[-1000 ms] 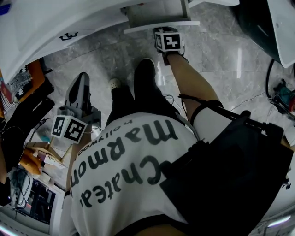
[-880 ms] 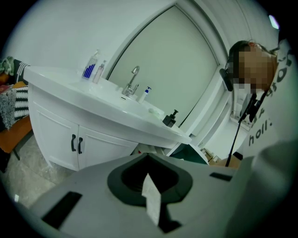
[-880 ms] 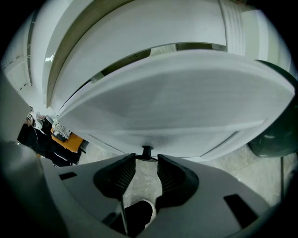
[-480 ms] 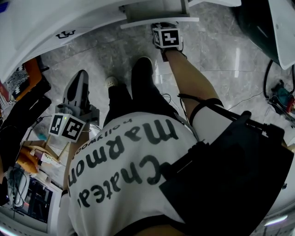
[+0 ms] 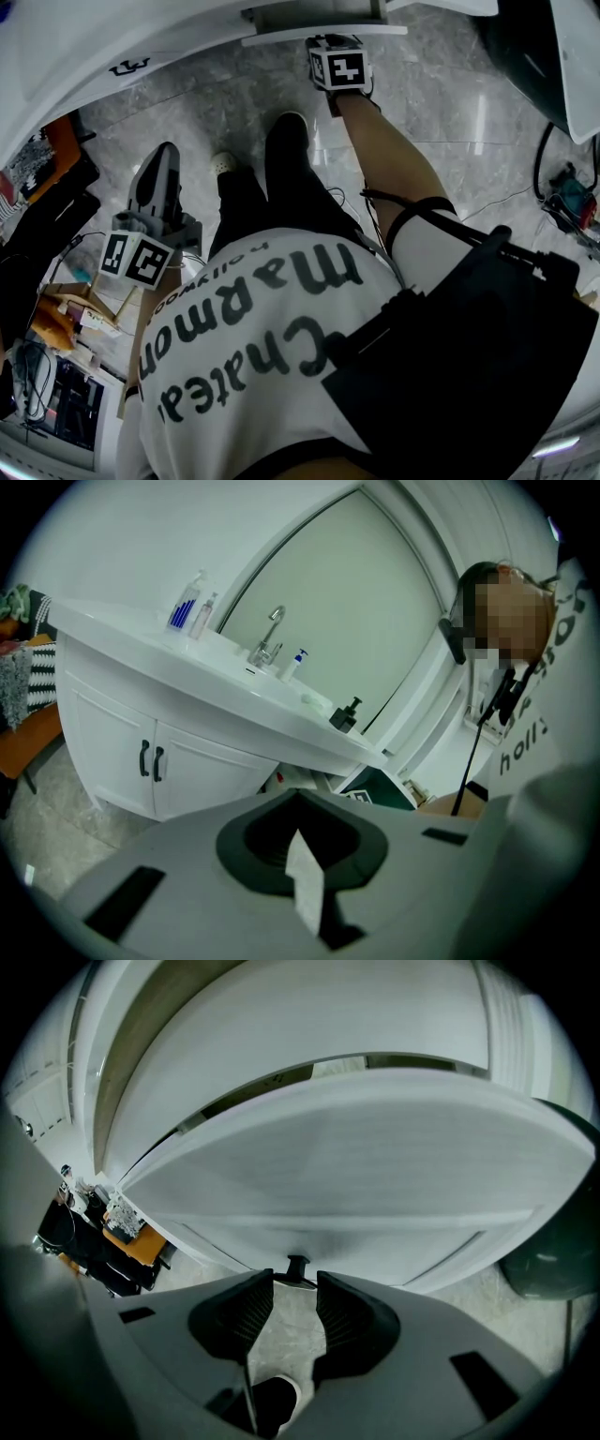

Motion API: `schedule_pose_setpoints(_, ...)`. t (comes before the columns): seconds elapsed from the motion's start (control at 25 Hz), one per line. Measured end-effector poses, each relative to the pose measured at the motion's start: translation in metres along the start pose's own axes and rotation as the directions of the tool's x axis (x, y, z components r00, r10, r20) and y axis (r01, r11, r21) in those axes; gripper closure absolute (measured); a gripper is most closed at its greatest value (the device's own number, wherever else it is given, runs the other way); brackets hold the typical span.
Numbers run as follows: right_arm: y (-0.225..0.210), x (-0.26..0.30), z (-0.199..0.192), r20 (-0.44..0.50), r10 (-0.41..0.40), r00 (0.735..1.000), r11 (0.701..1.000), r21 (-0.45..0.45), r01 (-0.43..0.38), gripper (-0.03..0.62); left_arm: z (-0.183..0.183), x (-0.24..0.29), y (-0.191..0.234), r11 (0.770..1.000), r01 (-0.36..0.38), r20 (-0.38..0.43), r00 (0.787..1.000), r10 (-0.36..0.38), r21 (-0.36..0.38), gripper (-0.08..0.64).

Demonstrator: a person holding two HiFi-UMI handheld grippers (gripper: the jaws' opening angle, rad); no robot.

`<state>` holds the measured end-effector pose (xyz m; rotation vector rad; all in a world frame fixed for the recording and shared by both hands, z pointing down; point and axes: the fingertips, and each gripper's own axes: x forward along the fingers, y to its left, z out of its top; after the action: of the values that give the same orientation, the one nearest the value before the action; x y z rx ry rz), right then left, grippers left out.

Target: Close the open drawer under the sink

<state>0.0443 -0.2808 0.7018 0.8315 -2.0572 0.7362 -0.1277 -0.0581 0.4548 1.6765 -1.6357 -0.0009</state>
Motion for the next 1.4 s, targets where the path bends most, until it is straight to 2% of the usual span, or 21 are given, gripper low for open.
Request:
schedule_pose_setpoints(0.48, 0.003, 0.002, 0.002, 0.014, 0.006, 1.000, 0.998, -0.056, -0.005, 0.442, 0.000, 0.005, 0.003, 1.000, 0.007, -0.008, 1.000, -0.007, -0.004, 0.551)
schedule_pose_setpoints(1.4, -0.007, 0.011, 0.033, 0.052, -0.050, 0.997, 0.999, -0.009, 0.050, 0.442, 0.002, -0.005, 0.021, 0.999, -0.024, 0.002, 1.000, 0.024, -0.024, 0.551)
